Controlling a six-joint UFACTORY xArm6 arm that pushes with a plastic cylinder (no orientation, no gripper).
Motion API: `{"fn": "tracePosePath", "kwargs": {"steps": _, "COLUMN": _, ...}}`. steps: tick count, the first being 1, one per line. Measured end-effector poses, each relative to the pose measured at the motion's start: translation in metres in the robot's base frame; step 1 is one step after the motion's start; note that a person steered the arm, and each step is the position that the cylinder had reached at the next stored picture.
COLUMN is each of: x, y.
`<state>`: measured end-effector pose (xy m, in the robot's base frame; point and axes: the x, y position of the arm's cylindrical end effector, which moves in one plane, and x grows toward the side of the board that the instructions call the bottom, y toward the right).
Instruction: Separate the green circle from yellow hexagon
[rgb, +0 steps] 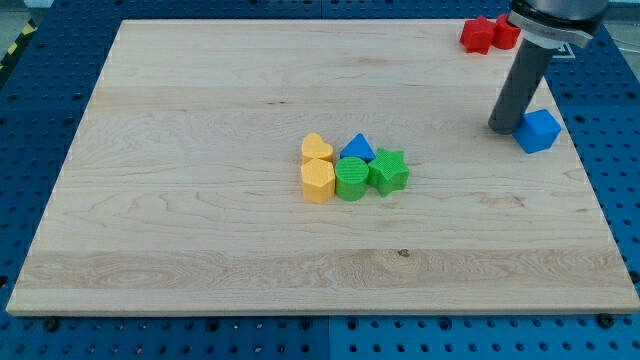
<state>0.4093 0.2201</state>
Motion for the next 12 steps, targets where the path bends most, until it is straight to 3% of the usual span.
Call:
{"fn": "tracePosePath", "kwargs": {"steps": 2, "x": 0.021, "y": -0.005}}
{"fn": "tracePosePath", "kwargs": {"steps": 4, "x": 0.021, "y": -0.117}}
{"fn": "tracePosePath", "kwargs": {"steps": 7, "x": 0.01, "y": -0.194}}
{"fn": "tracePosePath", "kwargs": {"steps": 12, "x": 0.078, "y": -0.19}}
